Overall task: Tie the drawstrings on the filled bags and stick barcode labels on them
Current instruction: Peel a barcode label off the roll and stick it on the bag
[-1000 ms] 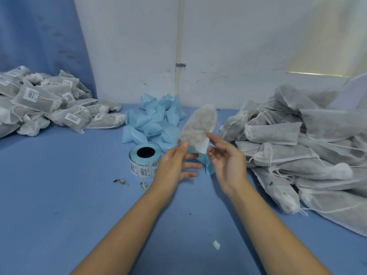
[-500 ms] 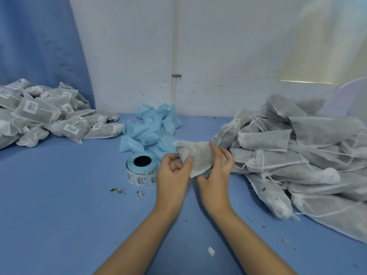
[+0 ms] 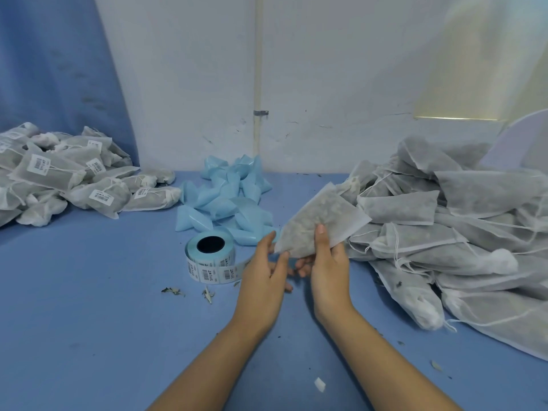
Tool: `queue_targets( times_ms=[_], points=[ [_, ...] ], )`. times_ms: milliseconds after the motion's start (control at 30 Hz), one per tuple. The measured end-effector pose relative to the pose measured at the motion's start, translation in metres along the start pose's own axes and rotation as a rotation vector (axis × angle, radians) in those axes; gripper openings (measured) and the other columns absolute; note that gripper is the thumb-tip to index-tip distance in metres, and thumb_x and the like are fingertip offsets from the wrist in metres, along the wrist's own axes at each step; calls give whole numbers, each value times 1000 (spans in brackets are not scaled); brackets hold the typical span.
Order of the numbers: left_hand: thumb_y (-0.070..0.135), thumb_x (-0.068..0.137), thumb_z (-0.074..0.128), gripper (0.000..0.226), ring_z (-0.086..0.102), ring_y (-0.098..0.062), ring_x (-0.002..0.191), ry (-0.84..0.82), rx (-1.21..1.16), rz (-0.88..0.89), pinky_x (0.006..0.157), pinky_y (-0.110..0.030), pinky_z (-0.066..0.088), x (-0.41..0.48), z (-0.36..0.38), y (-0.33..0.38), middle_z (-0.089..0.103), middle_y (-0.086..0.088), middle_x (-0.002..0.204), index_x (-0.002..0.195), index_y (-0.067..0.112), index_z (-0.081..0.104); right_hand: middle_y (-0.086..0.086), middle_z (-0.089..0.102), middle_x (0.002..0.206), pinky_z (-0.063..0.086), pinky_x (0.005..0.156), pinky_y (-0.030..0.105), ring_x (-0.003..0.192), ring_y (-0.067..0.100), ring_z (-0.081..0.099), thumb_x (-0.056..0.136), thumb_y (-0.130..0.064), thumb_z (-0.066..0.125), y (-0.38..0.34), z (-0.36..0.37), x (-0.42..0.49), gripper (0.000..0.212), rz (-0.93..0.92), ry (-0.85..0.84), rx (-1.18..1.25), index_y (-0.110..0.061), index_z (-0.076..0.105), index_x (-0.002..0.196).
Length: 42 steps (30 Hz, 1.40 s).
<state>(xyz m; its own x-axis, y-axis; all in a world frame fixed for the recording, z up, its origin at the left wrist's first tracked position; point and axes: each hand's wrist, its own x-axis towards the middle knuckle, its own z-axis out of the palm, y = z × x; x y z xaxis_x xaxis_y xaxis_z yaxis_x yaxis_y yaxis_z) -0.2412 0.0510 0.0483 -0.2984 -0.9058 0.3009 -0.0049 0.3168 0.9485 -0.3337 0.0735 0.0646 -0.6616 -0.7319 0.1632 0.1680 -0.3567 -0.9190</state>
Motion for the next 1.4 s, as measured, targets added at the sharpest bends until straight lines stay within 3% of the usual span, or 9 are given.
queue_targets(
  times_ms=[300,533,667,800,933,1033,1100,1233,1400],
  points=[
    [5,91,58,8,64,-10,59,25,-252,-171,57,-17,51,11,-8,-7,66,-3,65,84,6,60,-2,72,91,53,69,18,75,7,65,94,0,48,8,-11,9,26,29,-136,-21,-13,59,114],
    [2,90,53,9,61,-13,57,86,-106,-195,51,-22,47,11,-6,-10,65,-9,78,87,10,57,2,69,87,51,61,15,67,8,63,93,1,50,15,-13,14,22,92,-56,-113,-11,56,110],
    [5,92,52,13,61,-12,53,164,-85,-168,49,-22,46,12,-6,-9,61,-8,90,89,18,52,4,69,86,52,67,27,67,15,64,95,-12,54,19,-10,16,30,85,-20,-160,-10,45,123],
    [6,94,52,38,64,-6,68,91,-124,-89,59,-19,52,11,-8,-8,55,13,113,122,31,44,4,68,91,56,78,32,78,21,69,94,-15,57,16,-11,12,53,1,-97,-296,-36,33,137],
    [4,96,51,47,67,1,83,-23,-247,-65,70,-19,55,10,-7,-5,58,26,112,131,34,40,-6,64,115,45,92,19,101,5,61,97,-16,50,16,-10,5,36,-55,-200,-596,-22,55,131],
    [1,94,53,39,67,0,90,33,-289,-94,74,-18,55,11,-7,-4,54,14,123,122,27,48,-12,63,118,36,80,-2,93,-21,52,97,-12,48,10,-12,4,29,-78,-180,-543,-22,61,121],
    [2,94,53,37,67,-5,93,70,-299,-102,74,-18,55,11,-8,-6,53,9,125,121,26,49,-13,64,117,37,83,0,97,-17,54,97,-10,48,7,-13,2,29,-106,-159,-481,-25,64,116],
    [1,95,49,29,68,-4,87,141,-263,-76,73,-19,55,10,-7,-9,62,2,112,115,21,52,-10,65,118,43,91,13,108,-2,57,96,-7,49,8,-10,-5,32,-187,-193,-470,-22,64,120],
    [2,92,57,16,66,-4,67,242,-251,-87,62,-13,51,12,-10,-11,69,-3,79,89,16,64,-16,62,116,40,81,4,99,-9,56,95,-6,51,5,-10,-8,36,-209,-211,-418,-33,60,118]
  ],
)
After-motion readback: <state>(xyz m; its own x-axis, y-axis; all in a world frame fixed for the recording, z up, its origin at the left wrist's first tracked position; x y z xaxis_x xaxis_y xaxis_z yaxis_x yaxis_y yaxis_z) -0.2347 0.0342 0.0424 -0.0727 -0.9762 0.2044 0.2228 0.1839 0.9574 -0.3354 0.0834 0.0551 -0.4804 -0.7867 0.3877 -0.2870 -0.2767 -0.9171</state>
